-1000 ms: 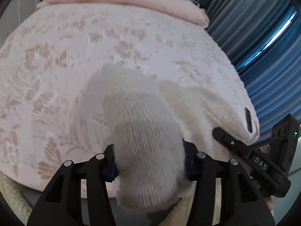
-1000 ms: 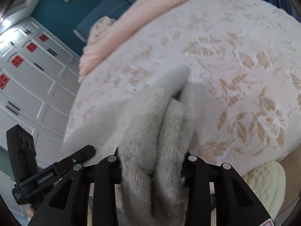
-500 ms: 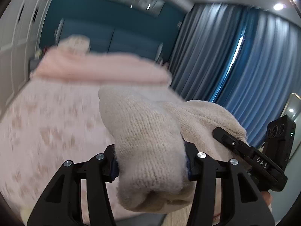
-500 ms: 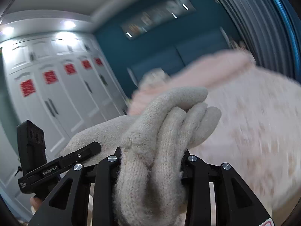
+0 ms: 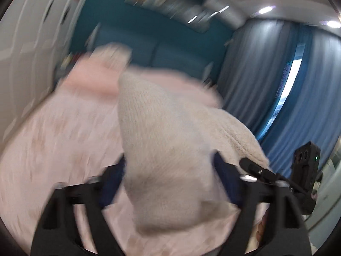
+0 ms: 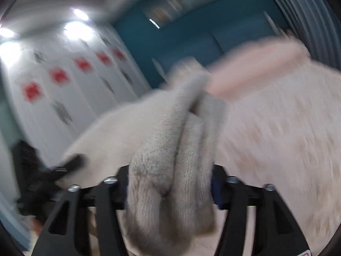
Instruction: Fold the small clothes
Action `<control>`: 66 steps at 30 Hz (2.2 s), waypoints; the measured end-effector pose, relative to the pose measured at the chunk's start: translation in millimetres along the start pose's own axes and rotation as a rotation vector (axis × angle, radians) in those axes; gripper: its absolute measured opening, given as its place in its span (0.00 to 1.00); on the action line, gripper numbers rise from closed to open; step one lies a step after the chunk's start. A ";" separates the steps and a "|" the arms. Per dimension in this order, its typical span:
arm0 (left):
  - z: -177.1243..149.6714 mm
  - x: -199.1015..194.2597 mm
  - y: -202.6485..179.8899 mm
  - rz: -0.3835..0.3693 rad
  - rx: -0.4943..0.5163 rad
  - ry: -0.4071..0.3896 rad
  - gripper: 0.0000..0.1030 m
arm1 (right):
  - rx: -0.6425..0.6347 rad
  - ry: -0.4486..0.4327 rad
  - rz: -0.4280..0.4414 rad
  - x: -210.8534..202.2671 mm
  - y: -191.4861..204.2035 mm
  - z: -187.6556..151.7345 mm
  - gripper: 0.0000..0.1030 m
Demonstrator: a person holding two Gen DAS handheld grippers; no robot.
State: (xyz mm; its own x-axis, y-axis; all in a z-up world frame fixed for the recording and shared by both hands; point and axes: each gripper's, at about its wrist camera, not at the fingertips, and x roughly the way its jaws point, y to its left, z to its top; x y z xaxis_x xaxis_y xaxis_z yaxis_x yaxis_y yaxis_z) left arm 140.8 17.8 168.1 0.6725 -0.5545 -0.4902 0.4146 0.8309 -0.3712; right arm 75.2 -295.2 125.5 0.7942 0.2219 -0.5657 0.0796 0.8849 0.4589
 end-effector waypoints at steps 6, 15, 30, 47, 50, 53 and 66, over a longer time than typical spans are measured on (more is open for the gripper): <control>-145.1 46.6 110.5 0.133 -0.345 0.268 0.83 | 0.178 0.226 -0.142 24.6 -79.1 -125.5 0.59; -144.7 77.9 121.7 0.065 -0.474 0.225 0.93 | 0.144 0.219 -0.065 74.1 -59.9 -80.1 0.83; -89.7 107.5 117.7 0.027 -0.333 0.220 0.29 | 0.020 0.136 0.029 92.6 -1.7 -32.5 0.22; -132.1 109.5 96.1 0.331 -0.124 0.298 0.67 | -0.204 0.325 -0.238 149.2 2.5 -92.7 0.29; -139.7 118.1 85.5 0.352 -0.077 0.350 0.67 | -0.165 0.352 -0.251 159.1 -11.9 -101.6 0.28; -143.6 108.7 81.0 0.353 -0.053 0.349 0.71 | -0.092 0.289 -0.200 130.2 -9.0 -81.2 0.28; -149.5 125.3 120.5 0.340 -0.272 0.356 0.81 | -0.137 0.282 -0.113 149.9 -0.4 -56.7 0.25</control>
State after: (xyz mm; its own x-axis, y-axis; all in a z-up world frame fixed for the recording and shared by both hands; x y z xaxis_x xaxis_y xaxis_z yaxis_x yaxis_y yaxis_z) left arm 183.3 41.5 -56.0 0.4724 -0.2782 -0.8363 0.0057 0.9498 -0.3127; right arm 160.1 -239.0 1.7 0.5856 0.2064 -0.7839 0.0607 0.9532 0.2963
